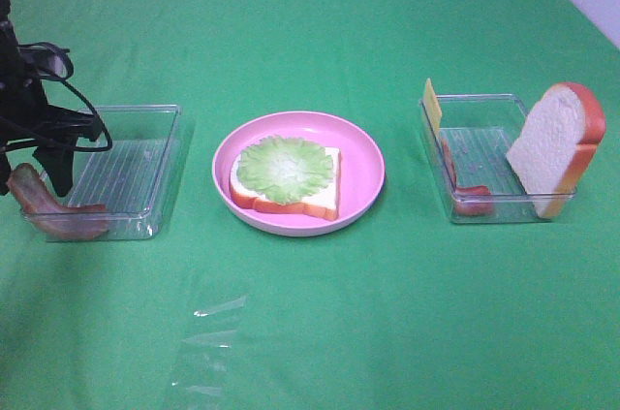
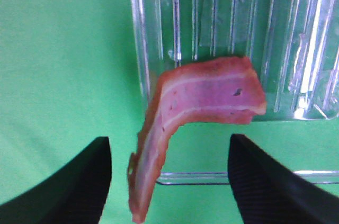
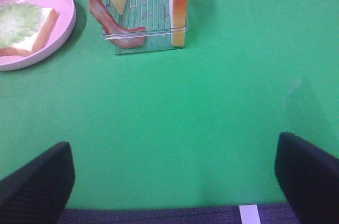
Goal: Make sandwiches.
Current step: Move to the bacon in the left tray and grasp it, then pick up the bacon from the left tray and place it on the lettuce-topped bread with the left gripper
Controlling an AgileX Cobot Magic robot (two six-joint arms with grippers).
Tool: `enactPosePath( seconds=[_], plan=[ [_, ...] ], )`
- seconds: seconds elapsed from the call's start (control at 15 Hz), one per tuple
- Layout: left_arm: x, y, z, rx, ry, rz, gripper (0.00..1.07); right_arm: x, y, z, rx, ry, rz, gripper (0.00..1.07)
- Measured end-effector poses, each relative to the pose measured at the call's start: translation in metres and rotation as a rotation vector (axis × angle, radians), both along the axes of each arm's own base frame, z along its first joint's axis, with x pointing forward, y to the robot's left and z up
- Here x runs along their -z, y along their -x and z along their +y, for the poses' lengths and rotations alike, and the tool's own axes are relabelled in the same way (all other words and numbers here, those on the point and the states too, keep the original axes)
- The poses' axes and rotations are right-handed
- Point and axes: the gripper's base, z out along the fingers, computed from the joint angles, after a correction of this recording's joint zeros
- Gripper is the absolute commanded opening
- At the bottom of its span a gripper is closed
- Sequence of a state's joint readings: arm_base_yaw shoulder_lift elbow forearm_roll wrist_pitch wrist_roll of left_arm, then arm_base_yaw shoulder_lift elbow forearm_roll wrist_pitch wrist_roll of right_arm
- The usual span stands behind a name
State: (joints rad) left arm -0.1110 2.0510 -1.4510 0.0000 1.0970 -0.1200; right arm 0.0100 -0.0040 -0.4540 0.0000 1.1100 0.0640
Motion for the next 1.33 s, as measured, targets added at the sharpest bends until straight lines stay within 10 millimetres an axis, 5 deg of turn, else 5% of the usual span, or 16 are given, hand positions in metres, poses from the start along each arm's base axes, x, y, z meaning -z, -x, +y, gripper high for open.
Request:
enactPosePath(
  seconds=[0.27,0.6,1.0,1.33],
  plan=[
    [0.0,0.001,0.0,-0.004,-0.001,0.007,0.54,0.0,0.0,0.0,0.0,0.0,0.0,0.98],
    [0.0,0.001,0.0,-0.008,-0.001,0.007,0.0,0.0,0.0,0.0,0.0,0.0,0.0,0.98],
    [-0.002,0.001,0.0,-0.011,0.004,0.007,0.0,0.0,0.0,0.0,0.0,0.0,0.0,0.98],
    [-0.084,0.021,-0.006,0.0,0.112,-0.187,0.0,0.0,0.0,0.0,0.0,0.0,0.0,0.98]
  ],
)
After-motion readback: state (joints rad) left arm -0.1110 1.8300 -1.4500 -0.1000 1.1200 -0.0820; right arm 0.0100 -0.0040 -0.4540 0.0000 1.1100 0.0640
